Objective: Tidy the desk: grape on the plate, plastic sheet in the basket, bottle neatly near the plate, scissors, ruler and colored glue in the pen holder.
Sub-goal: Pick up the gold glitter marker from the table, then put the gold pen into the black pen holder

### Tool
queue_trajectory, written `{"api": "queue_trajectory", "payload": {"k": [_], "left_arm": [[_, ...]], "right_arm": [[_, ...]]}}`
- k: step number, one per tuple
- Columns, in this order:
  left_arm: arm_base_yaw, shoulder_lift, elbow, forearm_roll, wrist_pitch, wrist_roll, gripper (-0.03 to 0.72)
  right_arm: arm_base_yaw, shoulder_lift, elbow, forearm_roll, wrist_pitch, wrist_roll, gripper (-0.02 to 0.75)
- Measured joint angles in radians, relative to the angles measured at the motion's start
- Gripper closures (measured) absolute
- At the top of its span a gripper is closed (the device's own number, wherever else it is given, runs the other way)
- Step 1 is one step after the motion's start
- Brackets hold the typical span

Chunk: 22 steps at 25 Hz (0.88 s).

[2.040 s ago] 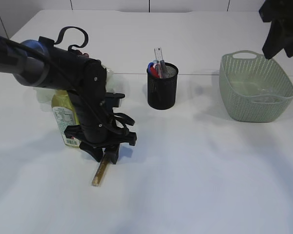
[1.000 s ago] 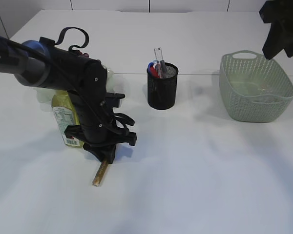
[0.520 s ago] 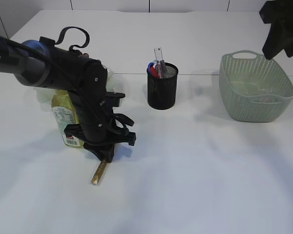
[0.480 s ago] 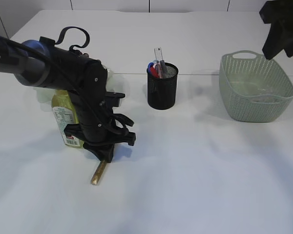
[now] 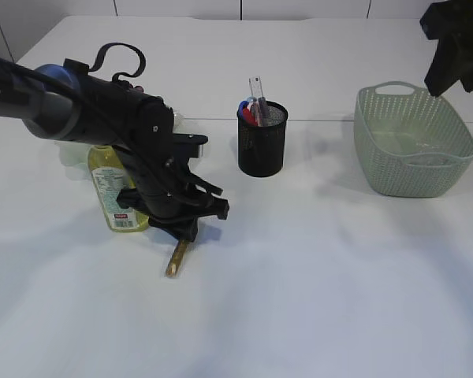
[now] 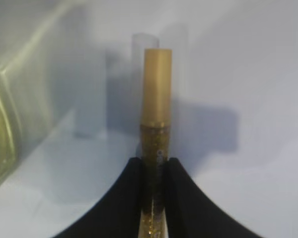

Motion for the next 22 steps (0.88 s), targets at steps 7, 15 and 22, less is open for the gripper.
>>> {"api": "queue_trajectory", "payload": {"k": [7, 15, 22], "left_arm": [[-0.039, -0.070, 0.000, -0.020, -0.311, 0.000, 0.592], [-0.105, -0.079, 0.000, 0.014, -0.776, 0.000, 0.592], [-0.101, -0.079, -0.011, 0.029, -0.963, 0.112, 0.592]], "right_arm": [[0.000, 0.000, 0.000, -0.007, 0.000, -0.002, 0.388], [0.000, 0.000, 0.000, -0.009, 0.000, -0.004, 0.388], [0.000, 0.000, 0.000, -0.009, 0.000, -0.004, 0.388]]}}
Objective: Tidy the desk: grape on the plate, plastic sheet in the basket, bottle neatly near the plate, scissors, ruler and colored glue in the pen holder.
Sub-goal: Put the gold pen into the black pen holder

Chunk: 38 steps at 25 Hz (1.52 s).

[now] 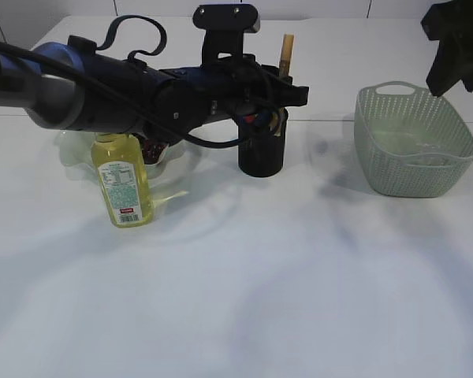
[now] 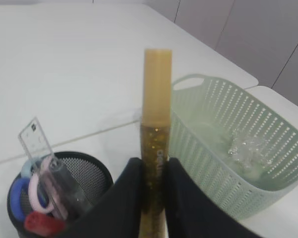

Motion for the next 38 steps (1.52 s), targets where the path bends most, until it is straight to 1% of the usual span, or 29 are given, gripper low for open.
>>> {"api": "queue_trajectory", "payload": {"k": [2, 5, 10, 14, 18, 21, 26, 32, 38], "left_arm": [[0.000, 0.000, -0.017, 0.002, -0.009, 0.043, 0.592], [0.004, 0.014, -0.062, 0.002, -0.017, 0.070, 0.592], [0.005, 0.067, -0.151, 0.002, -0.039, 0.076, 0.592], [0.006, 0.097, -0.187, 0.002, -0.043, 0.087, 0.592], [0.006, 0.124, -0.194, 0.002, -0.043, 0.120, 0.592], [0.006, 0.143, -0.194, -0.021, -0.048, 0.154, 0.592], [0.018, 0.155, -0.194, -0.114, -0.098, 0.232, 0.592], [0.044, 0.157, -0.198, -0.134, -0.114, 0.244, 0.592], [0.046, 0.176, -0.198, -0.135, -0.131, 0.251, 0.592]], "right_arm": [[0.000, 0.000, 0.000, -0.001, 0.000, 0.000, 0.388], [0.000, 0.000, 0.000, -0.001, 0.000, 0.000, 0.388], [0.000, 0.000, 0.000, -0.001, 0.000, 0.000, 0.388], [0.000, 0.000, 0.000, -0.001, 0.000, 0.000, 0.388], [0.000, 0.000, 0.000, -0.001, 0.000, 0.000, 0.388], [0.000, 0.000, 0.001, -0.001, 0.000, 0.000, 0.388], [0.000, 0.000, 0.001, -0.002, 0.000, 0.000, 0.388], [0.000, 0.000, 0.001, -0.002, 0.000, 0.000, 0.388], [0.000, 0.000, 0.001, -0.002, 0.000, 0.000, 0.388]]}}
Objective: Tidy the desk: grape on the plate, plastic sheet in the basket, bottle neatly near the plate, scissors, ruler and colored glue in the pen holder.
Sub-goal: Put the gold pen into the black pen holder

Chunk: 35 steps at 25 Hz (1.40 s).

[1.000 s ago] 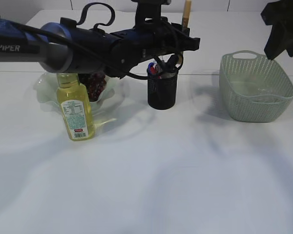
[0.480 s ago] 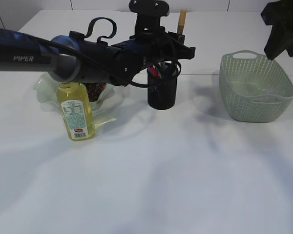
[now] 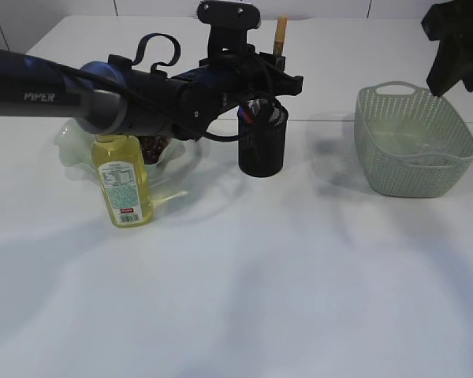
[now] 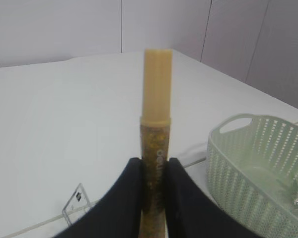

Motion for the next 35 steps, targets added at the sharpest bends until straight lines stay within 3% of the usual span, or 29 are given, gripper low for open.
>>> {"api": "queue_trajectory", "payload": {"k": [17, 27, 35], "left_arm": [[0.006, 0.045, 0.000, -0.021, -0.061, 0.024, 0.585], [0.026, 0.045, 0.000, -0.023, -0.062, 0.024, 0.474], [0.026, 0.045, 0.000, -0.023, -0.062, 0.024, 0.451]], "right_arm": [[0.000, 0.000, 0.000, 0.000, 0.000, -0.002, 0.388], [0.000, 0.000, 0.000, 0.000, 0.000, -0.002, 0.388], [0.000, 0.000, 0.000, 0.000, 0.000, -0.002, 0.388]]}}
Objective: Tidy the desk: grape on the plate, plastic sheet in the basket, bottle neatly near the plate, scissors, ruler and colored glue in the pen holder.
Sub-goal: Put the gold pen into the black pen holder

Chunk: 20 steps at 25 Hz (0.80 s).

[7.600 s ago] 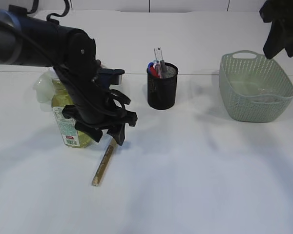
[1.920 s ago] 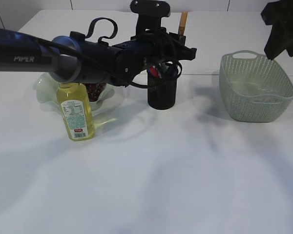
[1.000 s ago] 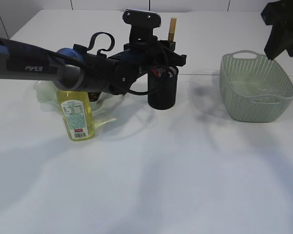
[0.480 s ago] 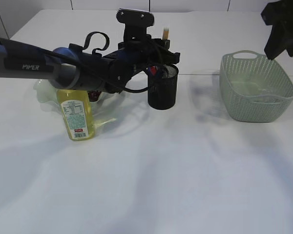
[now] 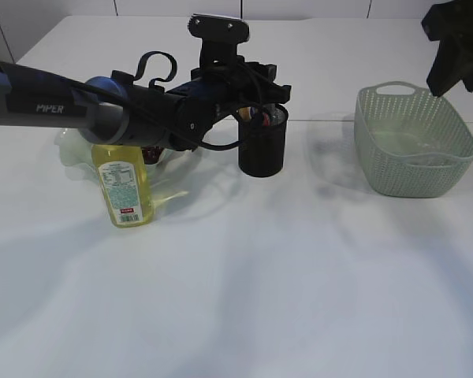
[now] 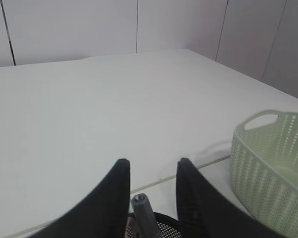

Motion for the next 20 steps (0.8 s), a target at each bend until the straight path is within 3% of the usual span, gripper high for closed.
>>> {"api": "queue_trajectory", "payload": {"k": [7, 20], "left_arm": [[-0.012, 0.000, 0.000, 0.000, 0.030, 0.000, 0.449], [-0.028, -0.188, 0.000, -0.014, 0.360, 0.002, 0.448]], "right_arm": [[0.000, 0.000, 0.000, 0.000, 0.000, 0.000, 0.388], [0.000, 0.000, 0.000, 0.000, 0.000, 0.000, 0.388]]}}
